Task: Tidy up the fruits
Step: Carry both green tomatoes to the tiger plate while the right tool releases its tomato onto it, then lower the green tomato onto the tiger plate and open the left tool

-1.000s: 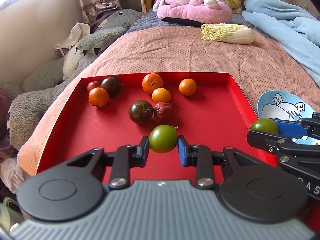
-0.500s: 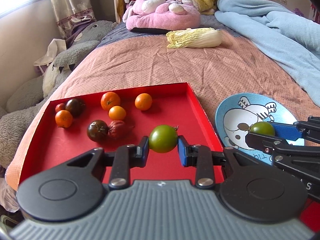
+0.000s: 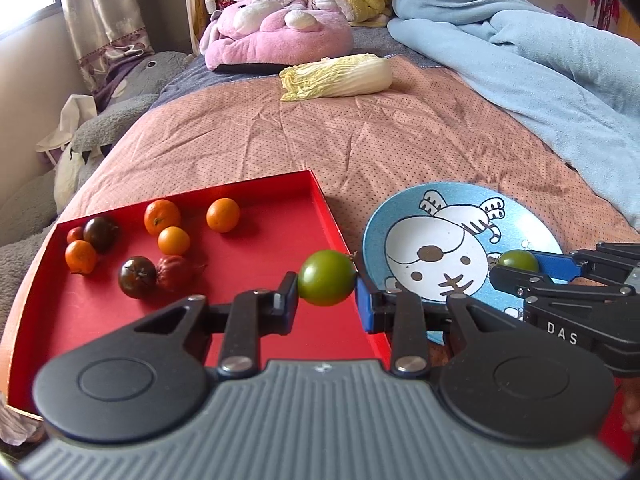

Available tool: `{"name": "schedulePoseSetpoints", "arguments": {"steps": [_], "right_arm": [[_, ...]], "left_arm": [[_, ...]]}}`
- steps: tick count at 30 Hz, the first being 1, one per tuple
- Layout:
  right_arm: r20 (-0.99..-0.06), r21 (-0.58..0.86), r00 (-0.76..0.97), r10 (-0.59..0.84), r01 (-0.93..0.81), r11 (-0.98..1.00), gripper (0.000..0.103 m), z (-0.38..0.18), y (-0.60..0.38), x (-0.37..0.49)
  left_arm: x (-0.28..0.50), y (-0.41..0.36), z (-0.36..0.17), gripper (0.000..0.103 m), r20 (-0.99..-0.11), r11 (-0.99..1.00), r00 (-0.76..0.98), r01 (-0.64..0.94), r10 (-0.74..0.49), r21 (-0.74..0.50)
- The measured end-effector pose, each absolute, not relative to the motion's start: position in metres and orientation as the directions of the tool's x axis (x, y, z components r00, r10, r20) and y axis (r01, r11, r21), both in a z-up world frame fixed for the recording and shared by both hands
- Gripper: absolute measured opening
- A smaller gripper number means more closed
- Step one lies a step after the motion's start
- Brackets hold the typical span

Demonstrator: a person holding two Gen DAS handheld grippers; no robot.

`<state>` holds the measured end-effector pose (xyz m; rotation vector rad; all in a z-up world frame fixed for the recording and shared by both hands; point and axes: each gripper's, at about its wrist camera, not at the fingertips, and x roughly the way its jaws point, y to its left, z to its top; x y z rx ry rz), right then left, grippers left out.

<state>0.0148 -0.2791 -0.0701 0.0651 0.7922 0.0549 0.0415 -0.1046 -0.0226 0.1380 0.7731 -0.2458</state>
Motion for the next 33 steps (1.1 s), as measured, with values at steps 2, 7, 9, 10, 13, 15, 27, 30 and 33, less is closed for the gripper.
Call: {"name": "schedulePoseSetpoints", "arguments": {"steps": [2,7,9,10,13,15,27,30,33], "right_arm": [[-0.716,0.074,0.696,0.062,-0.013,0.997,0.036,-0.076,-0.282,0.017],[-0.729,0.061,0.683,0.045,0.000,0.998,0.036,-0.089,-0.282,0.025],[-0.725,0.060,0.688,0.038,0.009,0.998,0.037,-0.089,-0.282,0.025],[-0.723,0.065,0.690,0.042,0.007,0.998,0.037,-0.088,-0.282,0.025],[-0.712,0.059,0.701,0.040,0.004,0.998,0.039,-0.085,-0.282,0.023],[-0.704,0.051,0.709,0.032,0.005,0.999,0.052,-0.081,-0.283,0.020],[-0.697,0.056,0.714,0.069,-0.042,0.998,0.065,-0.056,-0.284,-0.018],[-0.699,0.056,0.711,0.073,-0.048,0.997,0.068,-0.053,-0.284,-0.028],[-0.700,0.061,0.710,0.076,-0.047,0.997,0.068,-0.052,-0.284,-0.033]], "left_arm": [[0.040,-0.107,-0.023,0.034,-0.706,0.961,0.687,0.275,-0.172,0.034],[0.039,-0.112,-0.024,0.034,-0.708,0.957,0.684,0.288,-0.177,0.040],[0.040,-0.114,-0.025,0.034,-0.711,0.955,0.679,0.293,-0.180,0.038],[0.040,-0.115,-0.026,0.034,-0.714,0.954,0.676,0.297,-0.182,0.037],[0.042,-0.120,-0.028,0.034,-0.717,0.951,0.671,0.306,-0.188,0.038],[0.044,-0.124,-0.030,0.034,-0.720,0.949,0.666,0.313,-0.194,0.034],[0.065,-0.168,-0.039,0.034,-0.728,0.922,0.632,0.388,-0.266,-0.001],[0.069,-0.178,-0.046,0.034,-0.740,0.918,0.613,0.397,-0.277,-0.015],[0.067,-0.186,-0.051,0.034,-0.743,0.909,0.604,0.417,-0.288,-0.014]]}}
